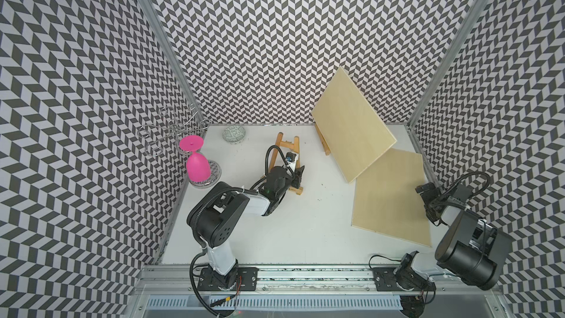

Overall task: Assemble the easel
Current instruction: Adjust the drawing board at the center of the board.

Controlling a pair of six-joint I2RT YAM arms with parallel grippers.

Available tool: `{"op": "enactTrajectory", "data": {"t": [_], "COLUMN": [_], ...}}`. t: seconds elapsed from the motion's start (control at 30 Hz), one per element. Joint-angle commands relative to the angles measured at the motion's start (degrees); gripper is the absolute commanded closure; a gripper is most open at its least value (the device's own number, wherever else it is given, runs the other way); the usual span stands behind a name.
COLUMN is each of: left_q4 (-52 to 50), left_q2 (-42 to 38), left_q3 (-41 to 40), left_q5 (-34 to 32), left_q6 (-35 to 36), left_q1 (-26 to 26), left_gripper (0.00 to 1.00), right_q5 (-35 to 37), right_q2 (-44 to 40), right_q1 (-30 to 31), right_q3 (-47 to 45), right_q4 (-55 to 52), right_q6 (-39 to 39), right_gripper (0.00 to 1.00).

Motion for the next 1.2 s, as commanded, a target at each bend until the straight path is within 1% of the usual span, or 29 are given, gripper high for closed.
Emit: {"op": "enactTrajectory", "data": {"t": [0.0,0.13,0.2,0.27,0.33,0.37,0.4,0.43,0.5,0.57,0.6,0.63,0.7,0.73,0.8,0.83,0.87,0.9,0.93,0.97,1.0,1.07,1.1,1.17], "left_q4": [2.7,2.4,2.4,3.8,4.9,4.9,4.4,3.2,2.2,2.6,2.6,2.6,0.0,-1.6,-2.3,-2.6,-3.2,-3.7,-4.4,-5.5,-7.3,-11.2,-12.2,-12.8], "left_q2": [1.4,3.0,3.9,4.5,4.7,4.6,4.3,3.6,2.0,-0.1,-1.0,-2.0,-4.1,-5.3,-7.4,-8.7,-9.9,-11.3,-12.7,-13.9,-15.1,-17.0,-17.8,-18.6], "left_q3": [1.3,3.4,4.2,4.5,4.6,4.7,4.8,5.0,4.5,3.3,2.7,2.2,1.6,1.2,-0.8,-1.9,-2.6,-3.8,-4.6,-4.9,-5.0,-4.5,-4.6,-5.2], "left_q5": [4.5,6.7,7.7,9.3,9.9,10.1,9.9,9.4,9.1,9.2,9.4,9.7,7.5,6.0,5.6,5.3,4.6,3.8,3.5,2.9,1.6,-0.5,-1.2,-1.4], "left_q6": [1.4,3.1,2.3,1.0,0.9,1.2,1.3,1.3,0.9,-0.8,-2.1,-3.4,-7.4,-10.8,-16.7,-19.0,-20.8,-22.7,-23.9,-24.5,-25.1,-25.6,-26.0,-26.7], "left_q1": [2.3,3.4,4.1,4.9,4.9,4.8,4.9,4.9,4.9,4.9,4.8,4.8,4.5,4.3,4.1,3.8,3.4,2.8,2.2,1.5,0.3,-2.1,-3.4,-5.0], "left_gripper": [0.64,0.63,0.63,0.59,0.59,0.57,0.54,0.5,0.45,0.4,0.39,0.36,0.33,0.31,0.3,0.3,0.29,0.28,0.27,0.26,0.24,0.23,0.21,0.19], "right_q5": [-2.9,-4.9,-5.7,-5.3,-5.7,-5.6,-5.1,-4.8,-2.4,5.2,7.6,7.9,8.8,9.4,10.5,9.2,6.8,5.4,5.7,3.5,1.2,0.5,-0.8,-1.3], "right_q2": [-1.0,-3.1,-4.9,-8.0,-11.2,-13.0,-15.4,-18.3,-24.0,-28.0,-28.7,-28.5,-24.8,-21.7,-15.1,-10.5,-6.6,-2.4,1.8,5.5,9.8,17.1,20.5,25.9], "right_q1": [1.3,3.1,4.7,8.8,13.5,15.7,17.3,18.7,19.9,19.8,19.2,18.3,18.1,17.9,17.8,17.5,17.2,17.1,17.7,17.6,17.4,17.5,17.5,18.3], "right_q3": [-2.8,-5.7,-7.4,-9.7,-11.8,-12.8,-13.6,-14.3,-13.3,-10.4,-8.8,-7.3,-4.2,-2.1,2.5,5.3,8.4,12.5,16.1,18.4,21.3,26.4,29.3,34.2], "right_q4": [-1.8,-4.2,-5.9,-7.0,-8.0,-9.2,-10.1,-10.7,-12.7,-13.5,-13.2,-10.9,-5.3,-2.5,2.8,5.2,6.4,5.2,5.2,6.6,7.1,6.8,6.6,6.0], "right_q6": [-0.5,-0.1,1.0,3.4,6.8,8.7,10.1,11.1,11.0,10.4,10.1,9.8,9.4,9.1,7.1,6.2,4.8,2.8,2.4,2.4,2.1,2.5,2.9,2.0], "right_gripper": [0.01,0.01,0.01,0.01,0.01,0.01,0.01,0.01,0.01,0.01,0.01,0.01,0.01,0.01,0.01,0.01,0.04,0.05,0.05,0.05,0.09,0.13,0.18,0.2]}}
